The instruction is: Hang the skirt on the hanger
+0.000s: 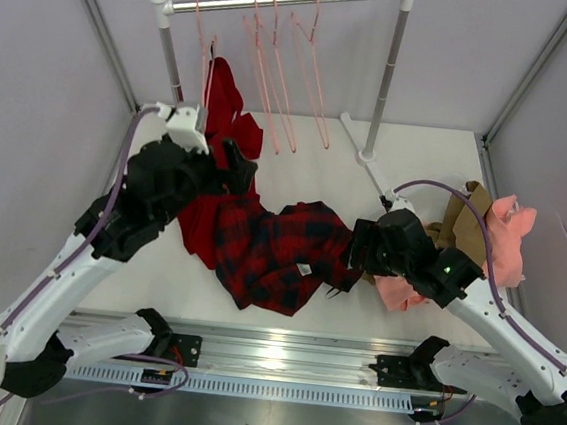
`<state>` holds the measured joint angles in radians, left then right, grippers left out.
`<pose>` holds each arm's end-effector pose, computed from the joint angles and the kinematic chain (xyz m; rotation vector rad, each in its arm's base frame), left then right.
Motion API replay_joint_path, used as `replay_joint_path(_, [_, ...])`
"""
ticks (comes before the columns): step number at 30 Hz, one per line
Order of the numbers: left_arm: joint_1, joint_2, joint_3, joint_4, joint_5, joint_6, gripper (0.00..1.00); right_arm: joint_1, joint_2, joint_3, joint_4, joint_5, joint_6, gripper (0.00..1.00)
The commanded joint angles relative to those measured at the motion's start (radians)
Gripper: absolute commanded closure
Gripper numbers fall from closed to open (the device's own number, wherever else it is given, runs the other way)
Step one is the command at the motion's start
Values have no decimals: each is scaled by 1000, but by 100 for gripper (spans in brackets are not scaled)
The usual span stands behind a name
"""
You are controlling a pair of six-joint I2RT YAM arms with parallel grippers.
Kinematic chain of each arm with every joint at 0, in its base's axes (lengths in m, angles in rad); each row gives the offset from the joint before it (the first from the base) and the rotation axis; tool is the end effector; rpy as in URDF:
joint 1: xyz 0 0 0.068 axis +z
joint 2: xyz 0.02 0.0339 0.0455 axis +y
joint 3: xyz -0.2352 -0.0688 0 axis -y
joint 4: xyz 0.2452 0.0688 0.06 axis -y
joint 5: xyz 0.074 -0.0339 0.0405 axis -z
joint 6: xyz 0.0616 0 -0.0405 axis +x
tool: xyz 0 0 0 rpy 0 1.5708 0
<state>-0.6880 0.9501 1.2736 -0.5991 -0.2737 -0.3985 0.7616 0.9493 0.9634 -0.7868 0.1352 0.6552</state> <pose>0.1843 -0.1299 0.4034 0.0764 1.8646 -0.5070 0.1679 0.1486 0.2739 -0.0592 2.3990 0.5348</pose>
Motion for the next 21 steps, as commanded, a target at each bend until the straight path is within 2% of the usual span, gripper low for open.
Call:
replay_joint_path(1, [16, 114, 198, 64, -74, 53, 1, -5, -10, 1, 34, 27, -11, 28])
replay_joint_path(9, [16, 400, 562, 24, -67, 53, 8, -68, -33, -5, 20, 41, -61, 27])
replay_joint_path(12, [16, 512, 677, 7, -133, 41, 14, -113, -38, -8, 21, 37, -89, 27])
replay_joint_path(14, [16, 577, 766, -30, -235, 23, 20, -139, -34, -8, 21, 21, -111, 27])
replay_joint_path(15, [16, 649, 864, -78, -272, 20, 20, -169, -34, -6, 17, 12, -118, 27])
replay_joint_path(18, [18, 764, 979, -146, -383, 26, 21, -212, -41, -11, 9, -17, -138, 27])
replay_joint_path(21, [24, 809, 997, -145, -433, 29, 22, -243, -55, -15, 4, -23, -152, 27])
